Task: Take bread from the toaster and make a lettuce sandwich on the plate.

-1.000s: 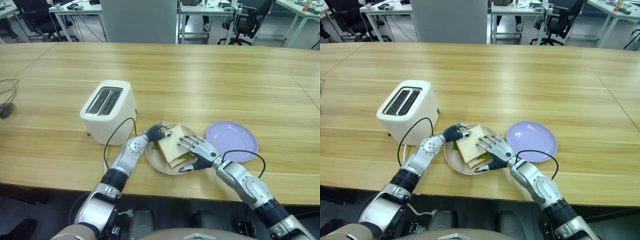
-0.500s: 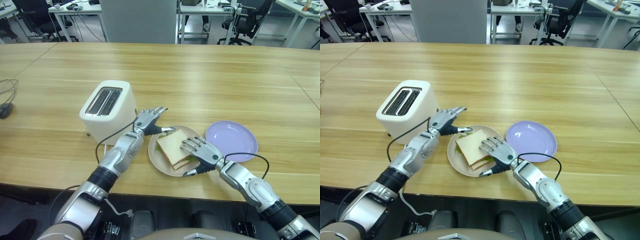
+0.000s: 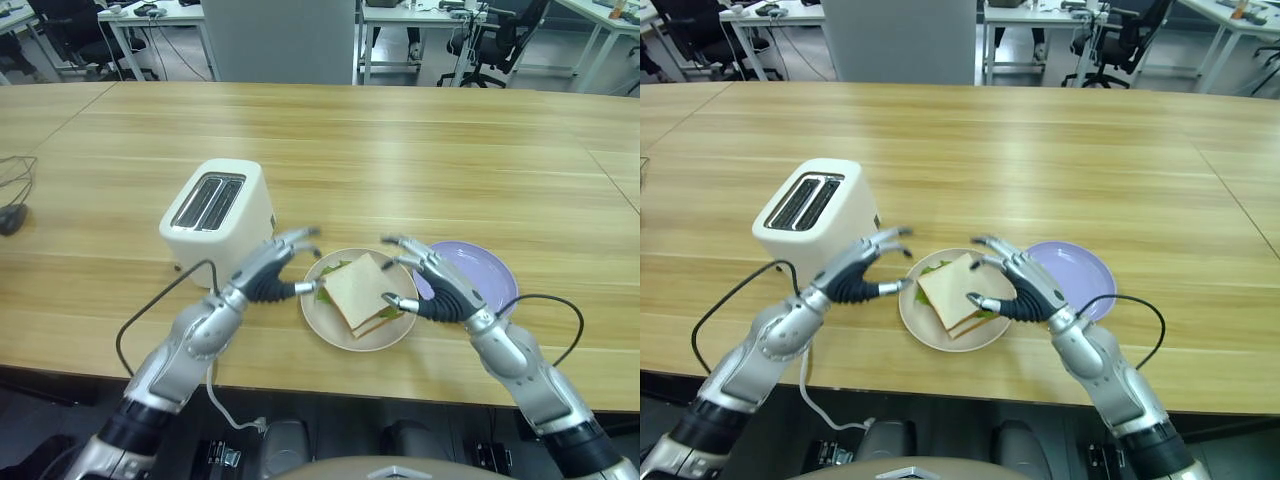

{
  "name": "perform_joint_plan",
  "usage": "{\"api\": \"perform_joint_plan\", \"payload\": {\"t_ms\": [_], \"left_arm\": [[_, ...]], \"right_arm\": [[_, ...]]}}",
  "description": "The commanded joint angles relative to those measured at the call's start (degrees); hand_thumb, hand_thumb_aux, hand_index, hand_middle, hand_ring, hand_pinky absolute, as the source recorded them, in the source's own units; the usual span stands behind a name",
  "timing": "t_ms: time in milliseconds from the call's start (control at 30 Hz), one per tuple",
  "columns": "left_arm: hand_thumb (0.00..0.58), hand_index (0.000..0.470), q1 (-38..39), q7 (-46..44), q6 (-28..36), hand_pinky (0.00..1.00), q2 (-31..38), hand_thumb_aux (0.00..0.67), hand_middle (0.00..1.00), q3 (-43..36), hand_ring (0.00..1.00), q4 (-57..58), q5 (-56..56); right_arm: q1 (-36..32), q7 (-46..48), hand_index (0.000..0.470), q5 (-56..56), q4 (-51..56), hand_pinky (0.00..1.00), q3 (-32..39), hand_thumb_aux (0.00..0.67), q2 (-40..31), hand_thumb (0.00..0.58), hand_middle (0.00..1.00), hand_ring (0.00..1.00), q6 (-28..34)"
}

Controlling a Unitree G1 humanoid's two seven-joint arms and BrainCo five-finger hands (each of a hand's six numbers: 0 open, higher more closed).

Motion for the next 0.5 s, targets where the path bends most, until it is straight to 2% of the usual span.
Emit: {"api": "perform_joint_plan", "payload": {"t_ms": [33, 233, 500], "left_arm": [[0.58, 0.46, 3.89, -7.83, -1.97, 1.0, 2.72, 0.67, 1.0, -2.28, 1.0, -1.32, -2.83], [0.58, 0.46, 6.49, -10.74, -1.81, 1.0, 3.69, 0.67, 1.0, -6.48, 1.0, 0.67, 7.5], [0.58, 0.46, 4.42, -8.78, -1.88, 1.0, 1.16, 0.67, 1.0, -9.55, 1.0, 6.01, 18.43]], "right_arm": [[2.87, 7.52, 0.46, 1.1, -0.8, 1.0, 3.02, 0.67, -2.46, 0.58, 1.0, 1.0, -1.22], [7.41, 10.43, 0.46, -5.73, -0.26, 1.0, 7.13, 0.67, -3.03, 0.58, 1.0, 1.0, -1.94], [6.47, 4.64, 0.46, -19.0, 8.28, 1.0, 10.83, 0.67, -0.95, 0.58, 1.0, 1.0, -3.61]]}}
